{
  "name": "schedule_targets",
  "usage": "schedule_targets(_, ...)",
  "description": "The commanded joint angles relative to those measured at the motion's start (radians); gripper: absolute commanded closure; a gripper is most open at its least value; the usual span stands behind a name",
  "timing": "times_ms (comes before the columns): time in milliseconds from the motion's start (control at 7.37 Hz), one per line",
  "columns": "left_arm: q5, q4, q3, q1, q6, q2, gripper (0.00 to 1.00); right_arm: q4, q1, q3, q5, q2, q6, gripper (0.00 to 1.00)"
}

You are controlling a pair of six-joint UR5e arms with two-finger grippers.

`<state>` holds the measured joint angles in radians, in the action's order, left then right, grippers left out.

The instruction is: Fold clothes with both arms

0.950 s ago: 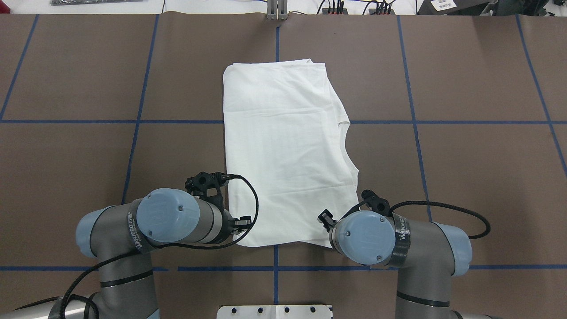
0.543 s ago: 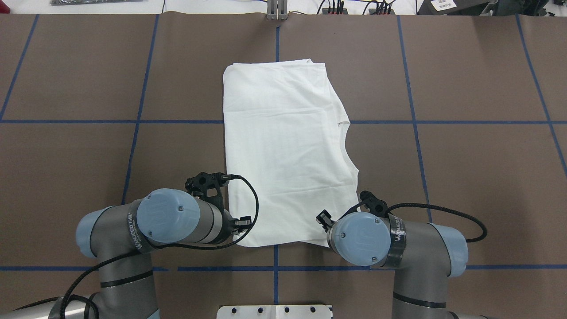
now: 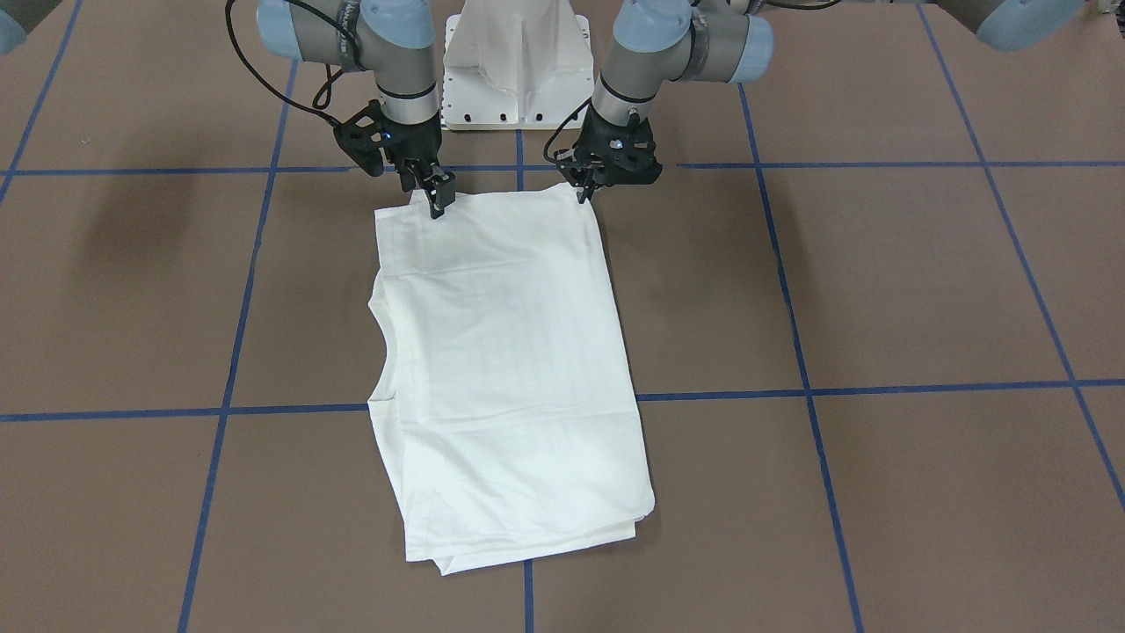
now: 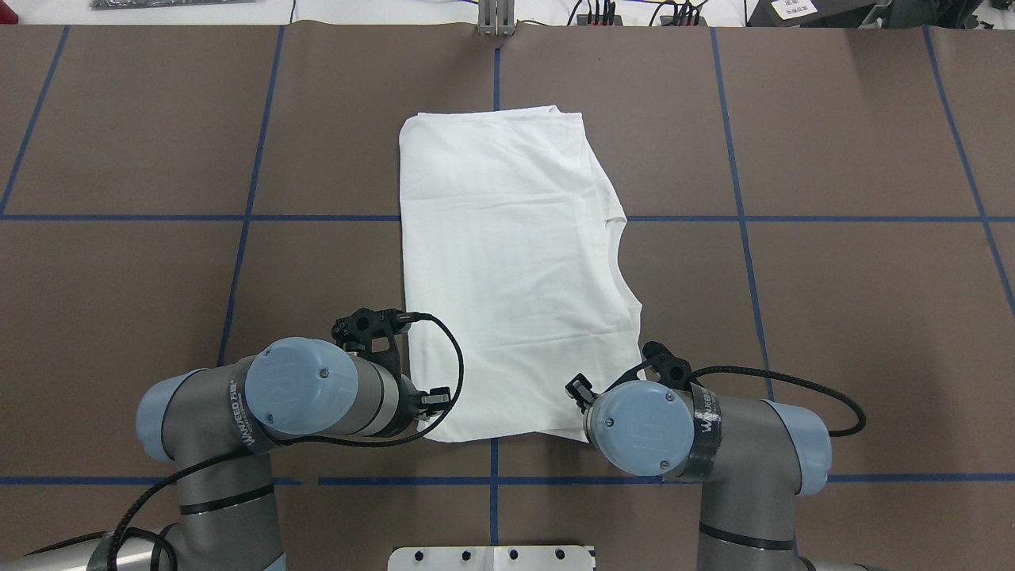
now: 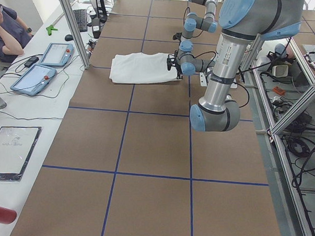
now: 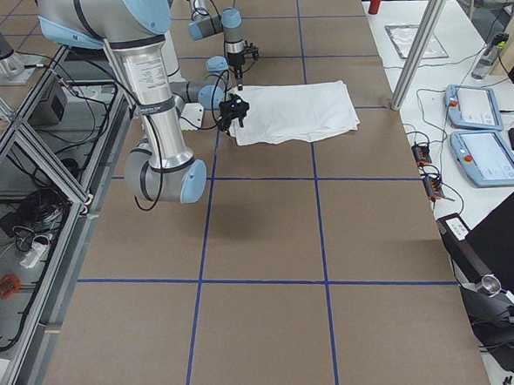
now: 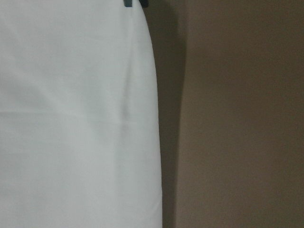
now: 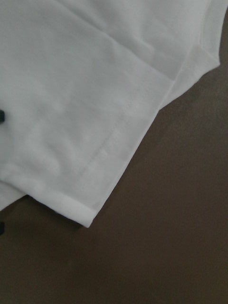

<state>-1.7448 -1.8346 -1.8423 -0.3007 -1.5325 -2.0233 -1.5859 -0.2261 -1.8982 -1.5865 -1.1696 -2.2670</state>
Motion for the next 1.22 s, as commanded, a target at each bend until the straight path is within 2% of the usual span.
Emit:
schedule_targets(0, -0.001, 0.000, -0.002, -0.001, 0.000, 0.000, 1.00, 0.000, 0.001, 0.013, 0.002, 0.007, 0.000, 0.25)
schedule_targets(136, -0.001, -0.002, 0.000, 0.000, 0.000, 0.000, 1.00, 0.000, 0.001, 0.014, 0.005, 0.010, 0.000, 0.31)
schedule_targets(407, -0.001, -0.002, -0.002, -0.002, 0.000, 0.000, 1.00, -0.002, 0.001, 0.014, 0.005, 0.019, -0.012, 1.00)
schedule_targets(1086, -0.004, 0.003, -0.038, -0.003, 0.012, 0.008, 1.00, -0.016, -0.012, -0.036, -0.007, 0.019, -0.006, 1.00)
